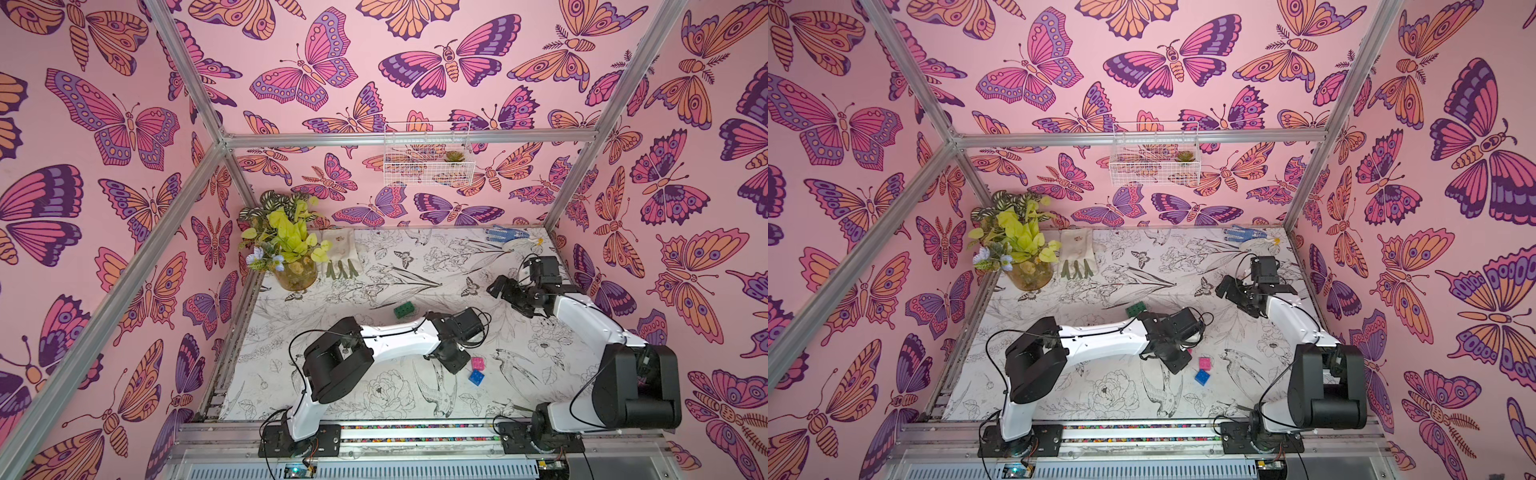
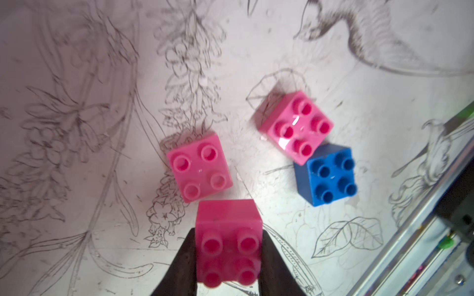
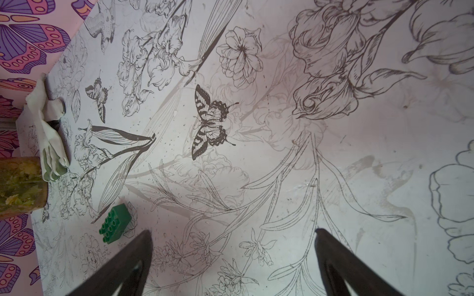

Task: Assemble the letter v with lego
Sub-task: Pick up the lego brick from the center of the board, then assemble the lego brick with the lego brick.

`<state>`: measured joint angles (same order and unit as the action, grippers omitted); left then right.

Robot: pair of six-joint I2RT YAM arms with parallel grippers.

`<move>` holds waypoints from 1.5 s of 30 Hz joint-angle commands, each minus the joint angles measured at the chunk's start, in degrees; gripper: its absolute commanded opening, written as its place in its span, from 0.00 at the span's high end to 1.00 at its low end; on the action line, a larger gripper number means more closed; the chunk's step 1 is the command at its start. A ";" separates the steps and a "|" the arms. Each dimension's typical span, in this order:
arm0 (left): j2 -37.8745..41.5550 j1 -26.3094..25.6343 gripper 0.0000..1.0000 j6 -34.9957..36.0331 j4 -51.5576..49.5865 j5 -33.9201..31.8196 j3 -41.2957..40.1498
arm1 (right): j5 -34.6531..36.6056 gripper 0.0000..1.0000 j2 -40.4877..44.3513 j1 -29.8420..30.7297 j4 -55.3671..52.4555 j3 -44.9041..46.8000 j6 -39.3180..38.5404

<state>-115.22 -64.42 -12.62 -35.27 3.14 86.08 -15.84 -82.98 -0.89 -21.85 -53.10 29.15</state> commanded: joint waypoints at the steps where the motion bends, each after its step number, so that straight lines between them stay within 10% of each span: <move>1: -0.05 -0.18 0.77 -2.48 -3.19 -2.39 2.66 | -0.50 0.01 -0.99 -0.25 -0.34 -1.03 0.62; 45: -6.78 -0.18 0.77 -11.19 -6.93 -5.04 6.57 | -1.24 0.01 -0.80 -0.27 -0.81 -1.23 0.11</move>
<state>-120.20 -64.42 -22.83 -40.62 -2.59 92.77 -16.67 -84.05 -0.89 -21.91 -53.12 29.15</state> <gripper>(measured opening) 0.340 0.991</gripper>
